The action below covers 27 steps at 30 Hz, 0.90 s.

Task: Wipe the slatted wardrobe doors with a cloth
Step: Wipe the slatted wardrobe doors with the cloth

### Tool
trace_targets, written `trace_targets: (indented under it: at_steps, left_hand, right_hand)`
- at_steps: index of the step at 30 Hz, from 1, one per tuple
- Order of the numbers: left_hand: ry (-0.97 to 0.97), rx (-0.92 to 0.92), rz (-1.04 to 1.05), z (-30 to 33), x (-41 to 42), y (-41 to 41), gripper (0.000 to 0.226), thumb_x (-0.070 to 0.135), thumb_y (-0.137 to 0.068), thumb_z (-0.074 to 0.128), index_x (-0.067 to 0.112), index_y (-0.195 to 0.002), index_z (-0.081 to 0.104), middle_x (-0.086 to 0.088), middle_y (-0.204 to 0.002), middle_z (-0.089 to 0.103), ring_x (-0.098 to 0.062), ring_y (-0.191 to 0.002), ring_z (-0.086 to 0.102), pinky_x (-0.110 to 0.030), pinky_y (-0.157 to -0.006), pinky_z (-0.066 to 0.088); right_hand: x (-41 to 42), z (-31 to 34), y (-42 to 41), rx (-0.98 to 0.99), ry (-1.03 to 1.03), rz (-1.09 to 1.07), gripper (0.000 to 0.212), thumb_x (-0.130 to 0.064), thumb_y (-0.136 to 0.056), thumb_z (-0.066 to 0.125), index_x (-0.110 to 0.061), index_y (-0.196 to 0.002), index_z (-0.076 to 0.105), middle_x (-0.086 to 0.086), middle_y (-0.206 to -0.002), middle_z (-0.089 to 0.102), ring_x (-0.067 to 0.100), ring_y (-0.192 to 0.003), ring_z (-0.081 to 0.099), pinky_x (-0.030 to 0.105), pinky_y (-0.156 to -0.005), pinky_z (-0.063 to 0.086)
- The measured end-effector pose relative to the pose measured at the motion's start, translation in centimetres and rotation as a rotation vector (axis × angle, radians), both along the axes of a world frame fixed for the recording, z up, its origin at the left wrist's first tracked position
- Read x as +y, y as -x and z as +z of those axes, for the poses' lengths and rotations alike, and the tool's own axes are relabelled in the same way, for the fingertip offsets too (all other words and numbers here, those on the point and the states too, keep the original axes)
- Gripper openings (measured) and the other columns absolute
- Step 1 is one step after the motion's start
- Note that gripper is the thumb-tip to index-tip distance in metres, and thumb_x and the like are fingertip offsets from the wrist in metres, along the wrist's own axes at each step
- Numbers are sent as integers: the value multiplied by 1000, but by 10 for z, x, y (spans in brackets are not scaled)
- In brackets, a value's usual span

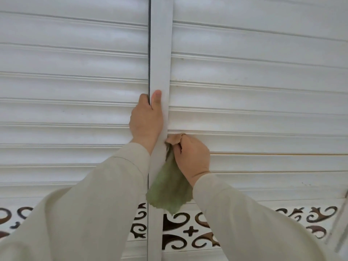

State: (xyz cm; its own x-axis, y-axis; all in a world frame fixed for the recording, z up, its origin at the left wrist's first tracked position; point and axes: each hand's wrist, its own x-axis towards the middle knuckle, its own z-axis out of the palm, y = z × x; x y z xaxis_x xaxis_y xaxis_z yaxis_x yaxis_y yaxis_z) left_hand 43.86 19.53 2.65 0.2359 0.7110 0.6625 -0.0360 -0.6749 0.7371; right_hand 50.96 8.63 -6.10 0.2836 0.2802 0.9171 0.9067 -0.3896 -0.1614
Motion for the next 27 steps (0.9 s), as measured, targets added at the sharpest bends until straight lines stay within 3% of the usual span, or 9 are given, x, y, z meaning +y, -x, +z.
trace_targets:
  at_steps: [7, 10, 15, 18, 21, 27]
  left_hand:
    - [47, -24, -7, -1, -5, 2, 52, 67, -97, 29, 19, -83, 41, 0, -76, 53, -35, -84, 56, -43, -79, 49]
    - [59, -43, -4, -2, -6, 1, 50, 66, -98, 30, 19, -82, 40, 2, -73, 51, -34, -83, 55, -39, -73, 43]
    - [64, -38, 4, -2, -9, 1, 52, 66, -98, 29, 19, -82, 41, 2, -75, 52, -29, -79, 52, -37, -69, 39]
    - [58, -37, 8, -2, -8, 2, 50, 67, -97, 29, 21, -78, 40, 4, -75, 52, -25, -75, 51, -37, -69, 39]
    - [54, -30, 23, -2, -6, 2, 50, 67, -97, 30, 22, -75, 38, 4, -73, 51, -22, -70, 49, -36, -66, 37]
    - [53, -48, 40, -2, -5, -3, 52, 65, -98, 30, 19, -77, 39, 4, -71, 50, -27, -74, 48, -36, -67, 37]
  right_hand:
    - [-58, -24, -49, 137, -126, -124, 30, -30, -84, 42, -9, -79, 64, 9, -80, 67, 35, -76, 62, 35, -64, 47]
    - [-58, -32, -42, 39, -178, -134, 23, -17, -81, 47, -2, -75, 63, 14, -83, 62, 32, -80, 52, 34, -68, 38]
    - [-25, -40, -4, -147, -25, 64, 10, -7, -78, 58, -3, -71, 64, 13, -90, 60, 30, -90, 48, 40, -80, 44]
    - [-9, -43, 11, -220, 70, 108, 9, -6, -81, 61, -4, -80, 69, 13, -96, 63, 32, -95, 52, 42, -89, 47]
    - [-17, -47, 4, -203, 116, 76, 10, -12, -81, 63, -5, -80, 69, 12, -98, 62, 34, -95, 54, 44, -85, 47]
    - [-69, -45, -49, -187, -46, -101, 15, -15, -76, 59, -3, -69, 65, 14, -85, 61, 33, -85, 53, 44, -73, 45]
